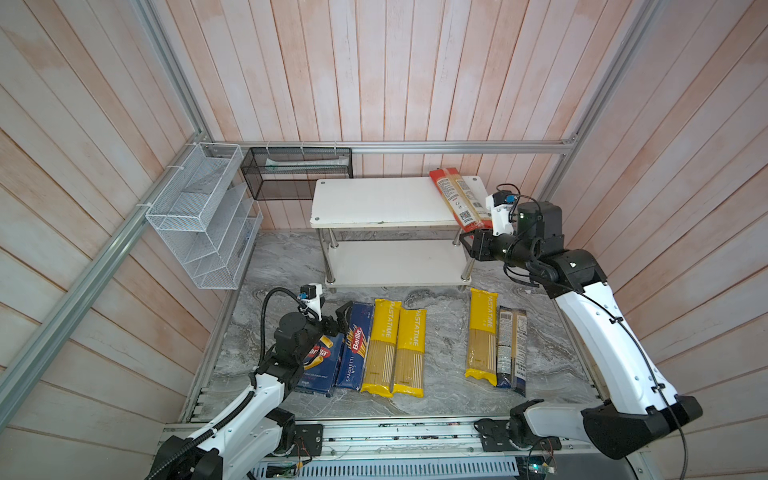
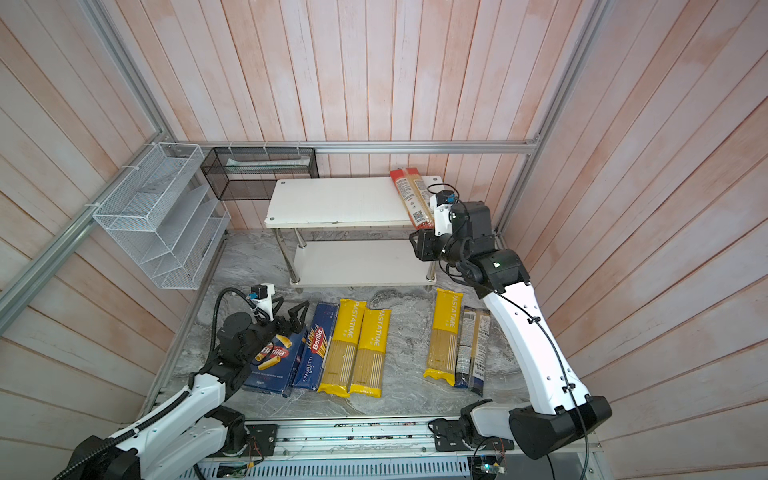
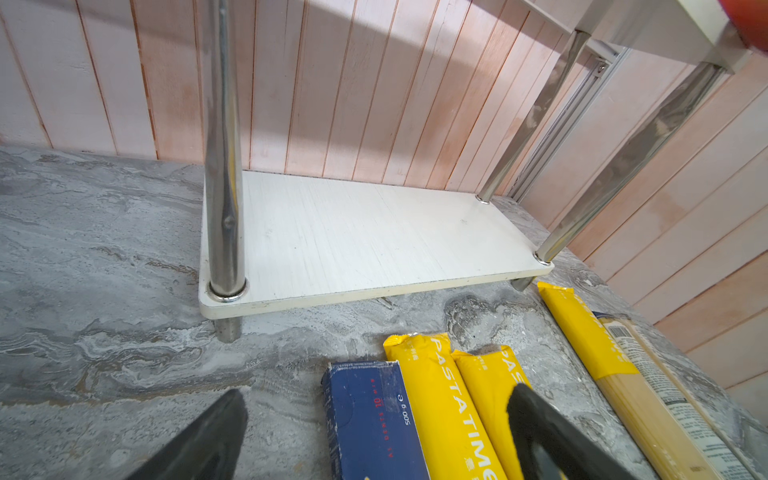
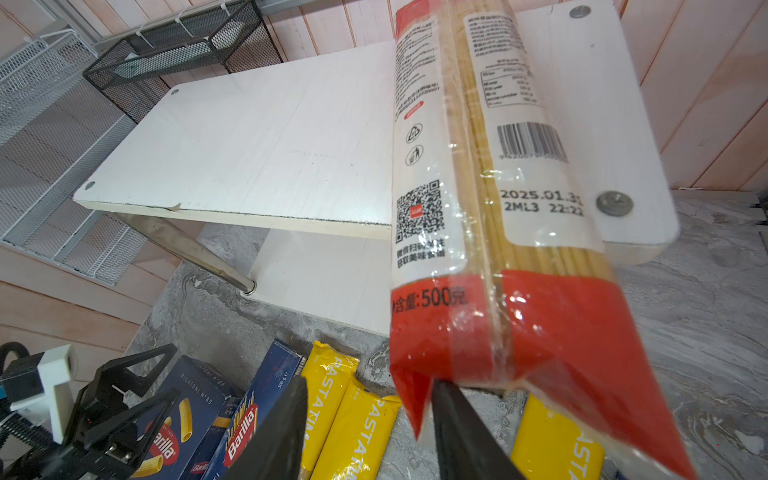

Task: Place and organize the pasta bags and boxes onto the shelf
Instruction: 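Stand the bag upright on the shelf top and open the right gripper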

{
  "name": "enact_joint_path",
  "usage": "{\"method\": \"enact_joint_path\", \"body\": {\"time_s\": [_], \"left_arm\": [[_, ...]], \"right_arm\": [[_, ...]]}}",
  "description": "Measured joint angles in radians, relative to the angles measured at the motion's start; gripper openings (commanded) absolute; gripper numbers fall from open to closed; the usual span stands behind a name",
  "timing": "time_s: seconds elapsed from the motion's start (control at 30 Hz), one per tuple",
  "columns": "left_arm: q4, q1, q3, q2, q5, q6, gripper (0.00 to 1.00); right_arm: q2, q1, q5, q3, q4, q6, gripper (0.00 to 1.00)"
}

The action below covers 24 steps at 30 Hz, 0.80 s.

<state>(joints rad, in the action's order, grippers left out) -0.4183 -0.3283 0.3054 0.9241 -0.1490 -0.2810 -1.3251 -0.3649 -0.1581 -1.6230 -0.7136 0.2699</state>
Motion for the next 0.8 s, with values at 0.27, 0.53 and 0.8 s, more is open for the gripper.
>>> {"method": "enact_joint_path", "body": {"time_s": [0.27,0.53,0.8], "left_arm": [[0.0,0.0,0.0,-0.002,0.0,0.0,1.0],[0.0,0.0,0.0,-0.002,-0.001,0.0,1.0],[0.0,0.0,0.0,-0.008,-0.003,0.0,1.0]], "right_arm": [[-0.018,-0.021,-0.019,0.0,0.034,0.014,0.49],[-0.068,-0.029,-0.031,-0.013,0.063,0.015,0.49],[-0.087,-0.058,-0.02,-0.038,0.061,0.015,0.49]]}}
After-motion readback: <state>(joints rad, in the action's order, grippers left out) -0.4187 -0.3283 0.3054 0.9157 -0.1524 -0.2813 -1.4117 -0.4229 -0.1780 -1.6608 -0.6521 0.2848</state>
